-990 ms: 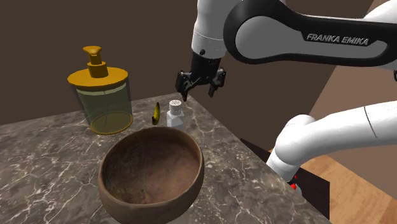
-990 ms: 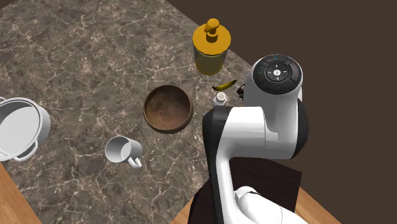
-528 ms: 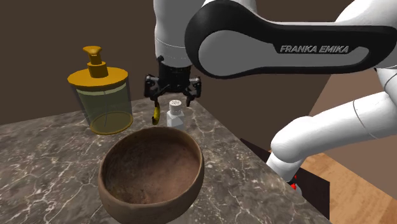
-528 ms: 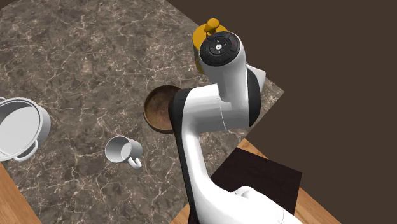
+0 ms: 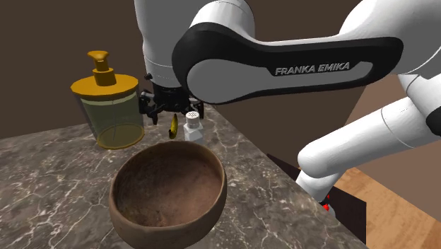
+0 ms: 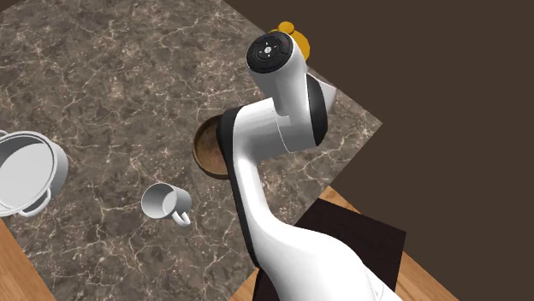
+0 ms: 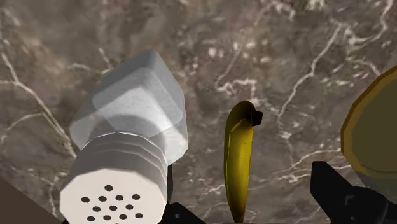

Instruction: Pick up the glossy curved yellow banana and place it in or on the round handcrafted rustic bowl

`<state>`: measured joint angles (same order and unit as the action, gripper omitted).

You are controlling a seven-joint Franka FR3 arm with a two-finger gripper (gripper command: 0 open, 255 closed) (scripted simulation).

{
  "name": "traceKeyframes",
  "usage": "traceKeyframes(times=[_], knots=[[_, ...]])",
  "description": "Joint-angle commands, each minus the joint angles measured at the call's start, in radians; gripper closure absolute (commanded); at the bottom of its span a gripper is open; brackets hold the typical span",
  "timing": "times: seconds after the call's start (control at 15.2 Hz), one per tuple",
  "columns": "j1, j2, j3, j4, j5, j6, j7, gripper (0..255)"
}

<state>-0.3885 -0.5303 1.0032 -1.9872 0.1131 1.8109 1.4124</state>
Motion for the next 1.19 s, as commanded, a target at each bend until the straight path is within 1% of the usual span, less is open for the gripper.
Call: traceKeyframes(times=[0.0, 0.13, 0.59, 0.66, 1.12], knots=[[-0.003, 0.003, 0.007, -0.025, 0.000, 0.028, 0.002, 0], [-0.005, 0.004, 0.011, -0.044, 0.000, 0.050, 0.003, 0], [-0.005, 0.005, 0.011, -0.044, 0.000, 0.049, 0.003, 0], [-0.005, 0.005, 0.011, -0.044, 0.000, 0.049, 0.003, 255], [-0.005, 0.004, 0.011, -0.044, 0.000, 0.049, 0.003, 255]])
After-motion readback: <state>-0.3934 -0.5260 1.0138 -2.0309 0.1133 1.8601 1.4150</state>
